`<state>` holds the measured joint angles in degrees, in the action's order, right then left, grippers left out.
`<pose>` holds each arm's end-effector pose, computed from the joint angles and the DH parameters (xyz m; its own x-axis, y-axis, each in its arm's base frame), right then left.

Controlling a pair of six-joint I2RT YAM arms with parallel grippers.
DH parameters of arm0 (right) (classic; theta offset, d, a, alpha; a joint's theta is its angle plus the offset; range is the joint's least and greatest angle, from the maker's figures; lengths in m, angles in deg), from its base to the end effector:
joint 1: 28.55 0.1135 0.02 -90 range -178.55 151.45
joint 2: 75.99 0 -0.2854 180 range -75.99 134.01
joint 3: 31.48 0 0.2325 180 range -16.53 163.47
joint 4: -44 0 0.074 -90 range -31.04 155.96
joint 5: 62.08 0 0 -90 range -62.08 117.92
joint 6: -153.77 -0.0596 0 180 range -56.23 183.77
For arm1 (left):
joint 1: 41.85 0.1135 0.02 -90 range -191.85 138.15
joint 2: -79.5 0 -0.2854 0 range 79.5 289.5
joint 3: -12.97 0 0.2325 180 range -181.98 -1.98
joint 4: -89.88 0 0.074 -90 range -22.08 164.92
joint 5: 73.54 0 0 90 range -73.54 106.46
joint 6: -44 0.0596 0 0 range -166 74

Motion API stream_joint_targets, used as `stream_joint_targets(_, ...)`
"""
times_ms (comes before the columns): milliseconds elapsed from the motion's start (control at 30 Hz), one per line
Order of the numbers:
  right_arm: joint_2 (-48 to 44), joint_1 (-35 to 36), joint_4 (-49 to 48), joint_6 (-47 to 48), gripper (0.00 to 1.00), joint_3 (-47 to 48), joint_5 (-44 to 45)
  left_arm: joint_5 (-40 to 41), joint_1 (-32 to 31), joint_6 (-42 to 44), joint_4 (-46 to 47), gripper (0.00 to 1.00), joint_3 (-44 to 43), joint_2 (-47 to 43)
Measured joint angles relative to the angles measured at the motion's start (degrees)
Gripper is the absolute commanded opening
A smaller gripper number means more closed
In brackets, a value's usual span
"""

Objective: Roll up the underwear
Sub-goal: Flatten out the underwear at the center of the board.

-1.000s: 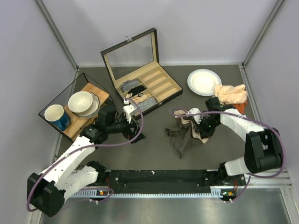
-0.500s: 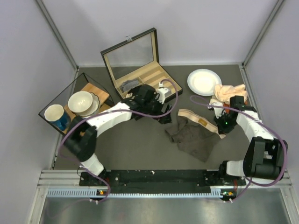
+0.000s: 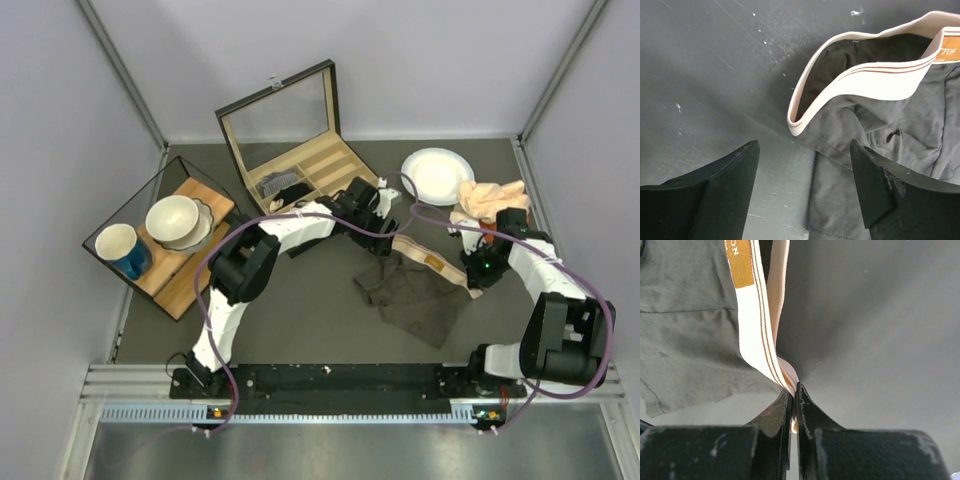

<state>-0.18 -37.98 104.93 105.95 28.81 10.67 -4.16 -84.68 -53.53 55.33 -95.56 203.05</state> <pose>0.2049 -0.0161 0.2007 -0.7697 -0.5222 -0.3672 -0.5788 0.8135 0.0563 0.3425 -0.3461 0.1923 -0.6588 0.4434 -0.6078 0.7237 0.5944 -0.3507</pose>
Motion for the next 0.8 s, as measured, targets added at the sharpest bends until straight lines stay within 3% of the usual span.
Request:
stream_joint_targets(100,0.0,-0.1,-0.1,0.0,0.0,0.0,-0.4,-0.1,0.0,0.4,-0.9,0.64,-0.7,1.1)
stream_joint_targets(200,0.0,-0.1,-0.1,0.0,0.0,0.0,-0.8,-1.1,0.0,0.9,-1.2,0.44,-2.6,2.5)
stream_joint_targets(233,0.0,-0.1,-0.1,0.0,0.0,0.0,-1.0,-1.5,0.0,1.0,-1.1,0.27,-3.1,3.0)
stream_joint_targets(333,0.0,-0.1,-0.1,0.0,0.0,0.0,-1.7,-3.6,0.0,1.0,-0.6,0.0,-3.7,3.6)
stream_joint_targets(600,-2.1,-0.1,1.5,1.4,0.0,0.0,-5.1,-8.9,0.8,0.6,1.6,0.0,-0.1,1.4)
stream_joint_targets(800,-9.9,0.9,9.7,6.6,0.0,2.5,-10.3,-9.6,2.2,0.7,-1.4,0.0,11.6,-14.8)
